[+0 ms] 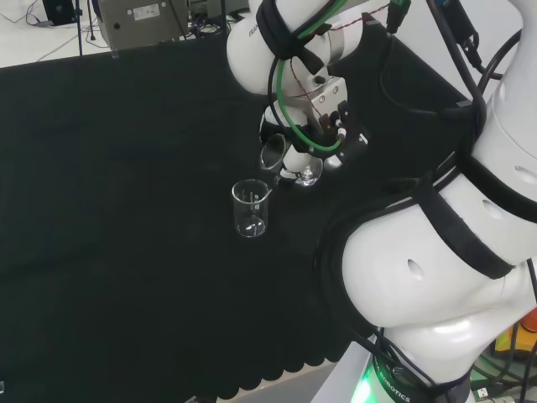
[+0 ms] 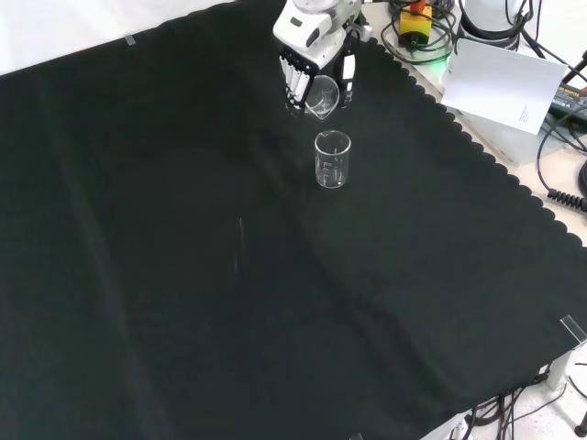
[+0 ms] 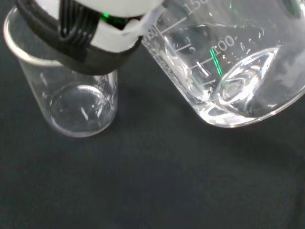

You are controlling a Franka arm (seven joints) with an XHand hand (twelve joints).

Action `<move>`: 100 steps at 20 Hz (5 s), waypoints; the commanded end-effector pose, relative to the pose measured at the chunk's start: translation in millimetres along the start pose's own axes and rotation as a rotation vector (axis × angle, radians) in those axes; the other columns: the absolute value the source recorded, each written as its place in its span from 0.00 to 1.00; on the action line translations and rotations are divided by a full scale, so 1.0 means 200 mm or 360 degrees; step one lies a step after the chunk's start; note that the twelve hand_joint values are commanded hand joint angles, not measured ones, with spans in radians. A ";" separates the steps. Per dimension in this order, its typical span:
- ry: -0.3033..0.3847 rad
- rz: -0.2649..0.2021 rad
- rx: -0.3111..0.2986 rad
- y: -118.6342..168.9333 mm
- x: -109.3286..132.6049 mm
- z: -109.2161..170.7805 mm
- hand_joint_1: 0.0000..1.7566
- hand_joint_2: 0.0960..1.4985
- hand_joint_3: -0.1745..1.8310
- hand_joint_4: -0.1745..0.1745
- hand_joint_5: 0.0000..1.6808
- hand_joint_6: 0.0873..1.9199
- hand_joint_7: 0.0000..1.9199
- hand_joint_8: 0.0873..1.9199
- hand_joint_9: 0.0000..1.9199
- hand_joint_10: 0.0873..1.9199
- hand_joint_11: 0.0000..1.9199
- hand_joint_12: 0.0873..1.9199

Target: Pour the water from the handheld beaker into the one on the table.

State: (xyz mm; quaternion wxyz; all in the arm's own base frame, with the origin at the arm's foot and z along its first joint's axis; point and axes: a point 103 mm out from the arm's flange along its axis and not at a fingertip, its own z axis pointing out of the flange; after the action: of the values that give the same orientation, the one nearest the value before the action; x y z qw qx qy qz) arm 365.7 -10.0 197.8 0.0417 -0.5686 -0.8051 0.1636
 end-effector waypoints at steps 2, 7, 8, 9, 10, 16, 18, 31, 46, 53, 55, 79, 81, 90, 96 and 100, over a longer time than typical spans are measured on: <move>-0.0103 -0.0019 0.0096 0.00 0.03 0.01 0.75 0.65 0.00 0.00 0.91 0.00 0.82 0.00 0.94 0.00 0.80 0.27; -0.0160 -0.0018 0.0126 0.00 0.04 0.02 0.75 0.65 0.00 0.00 0.91 0.00 0.82 0.00 0.94 0.00 0.80 0.27; -0.0167 -0.0019 0.0129 0.00 0.05 0.02 0.75 0.65 0.00 0.00 0.91 0.00 0.82 0.00 0.94 0.00 0.80 0.27; -0.0173 -0.0021 0.0132 0.00 0.05 0.02 0.75 0.65 0.00 0.00 0.91 0.00 0.82 0.00 0.94 0.00 0.80 0.27; -0.0179 -0.0022 0.0135 0.01 0.05 0.02 0.75 0.65 0.00 0.00 0.91 0.00 0.82 0.00 0.94 0.00 0.80 0.27; -0.0255 -0.0041 0.0177 0.02 0.09 0.00 0.75 0.65 0.00 0.00 0.91 0.00 0.82 0.00 0.94 0.00 0.80 0.27; -0.0295 -0.0040 0.0200 0.02 0.10 0.00 0.75 0.65 0.00 0.00 0.91 0.00 0.82 0.00 0.94 0.00 0.80 0.27; -0.0528 -0.0019 0.0274 0.05 0.16 -0.02 0.75 0.65 0.00 0.00 0.91 0.00 0.82 0.00 0.94 0.00 0.81 0.27; -0.0707 -0.0003 0.0357 0.08 0.21 -0.08 0.75 0.65 0.00 0.00 0.91 0.00 0.82 0.00 0.94 0.00 0.81 0.27; -0.0770 0.0017 0.0395 0.10 0.24 -0.10 0.75 0.65 0.00 0.00 0.91 0.00 0.82 0.00 0.94 0.00 0.81 0.27; -0.0790 0.0021 0.0411 0.10 0.24 -0.10 0.75 0.65 0.00 0.00 0.91 0.00 0.82 0.00 0.94 0.00 0.82 0.27; -0.0787 0.0037 0.0435 0.10 0.23 -0.09 0.75 0.65 0.00 0.00 0.91 0.00 0.82 0.00 0.94 0.00 0.82 0.26; -0.0806 0.0035 0.0440 0.09 0.21 -0.09 0.75 0.65 0.00 0.00 0.91 0.00 0.82 0.00 0.94 0.00 0.82 0.26; -0.0909 0.0047 0.0487 0.11 0.25 -0.09 0.75 0.65 0.00 0.00 0.91 0.00 0.82 0.00 0.94 0.00 0.82 0.26; -0.0941 0.0048 0.0490 0.11 0.27 -0.10 0.75 0.65 0.00 0.00 0.91 0.00 0.82 0.00 0.94 0.00 0.82 0.26; -0.0982 0.0054 0.0499 0.11 0.28 -0.11 0.75 0.65 0.00 0.00 0.91 0.00 0.82 0.00 0.94 0.00 0.82 0.26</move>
State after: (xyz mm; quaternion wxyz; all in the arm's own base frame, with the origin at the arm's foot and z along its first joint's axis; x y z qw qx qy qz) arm 372.3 50.3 204.1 -0.1129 -0.4947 -0.7386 0.4439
